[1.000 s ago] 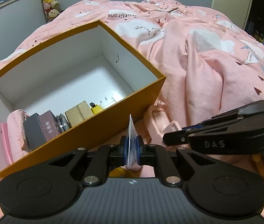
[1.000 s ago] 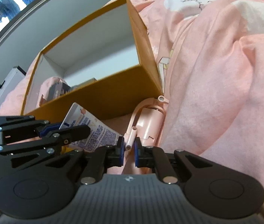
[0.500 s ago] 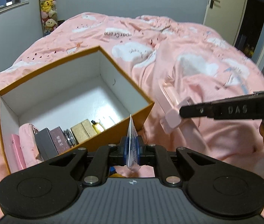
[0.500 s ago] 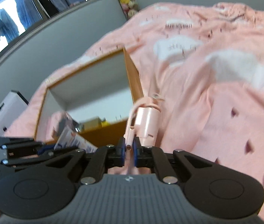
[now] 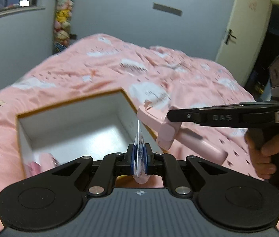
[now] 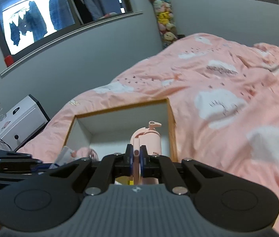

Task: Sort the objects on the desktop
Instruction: 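Lower the hair dryer into the orange box and open right tool while left tool holds the tube, then withdraw the right tool from the dryer while left tool holds the tube above the box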

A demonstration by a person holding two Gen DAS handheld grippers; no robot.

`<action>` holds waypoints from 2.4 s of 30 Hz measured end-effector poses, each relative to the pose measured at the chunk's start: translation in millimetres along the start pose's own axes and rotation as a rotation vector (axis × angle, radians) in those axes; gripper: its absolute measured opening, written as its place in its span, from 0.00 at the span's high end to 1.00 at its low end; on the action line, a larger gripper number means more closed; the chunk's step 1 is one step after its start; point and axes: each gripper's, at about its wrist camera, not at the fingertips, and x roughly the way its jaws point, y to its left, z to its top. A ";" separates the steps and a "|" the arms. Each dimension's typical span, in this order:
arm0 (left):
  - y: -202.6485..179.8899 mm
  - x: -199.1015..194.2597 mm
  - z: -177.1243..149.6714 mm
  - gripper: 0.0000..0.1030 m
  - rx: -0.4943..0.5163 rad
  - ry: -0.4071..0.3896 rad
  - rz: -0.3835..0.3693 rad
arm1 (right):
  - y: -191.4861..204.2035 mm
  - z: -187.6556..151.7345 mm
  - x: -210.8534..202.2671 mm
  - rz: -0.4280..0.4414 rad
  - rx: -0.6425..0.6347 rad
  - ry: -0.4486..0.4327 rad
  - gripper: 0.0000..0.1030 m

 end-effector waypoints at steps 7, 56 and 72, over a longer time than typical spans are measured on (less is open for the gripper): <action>34.1 2.2 15.2 0.91 -0.051 -0.043 0.104 | 7.7 37.3 73.5 -0.013 -0.017 0.048 0.94; 85.1 21.3 4.2 0.91 -0.160 -0.038 0.128 | 25.6 13.4 223.9 -0.362 -0.327 0.447 0.89; 78.6 23.1 3.2 0.91 -0.163 -0.035 0.122 | 29.5 11.4 211.1 -0.265 -0.508 0.488 0.87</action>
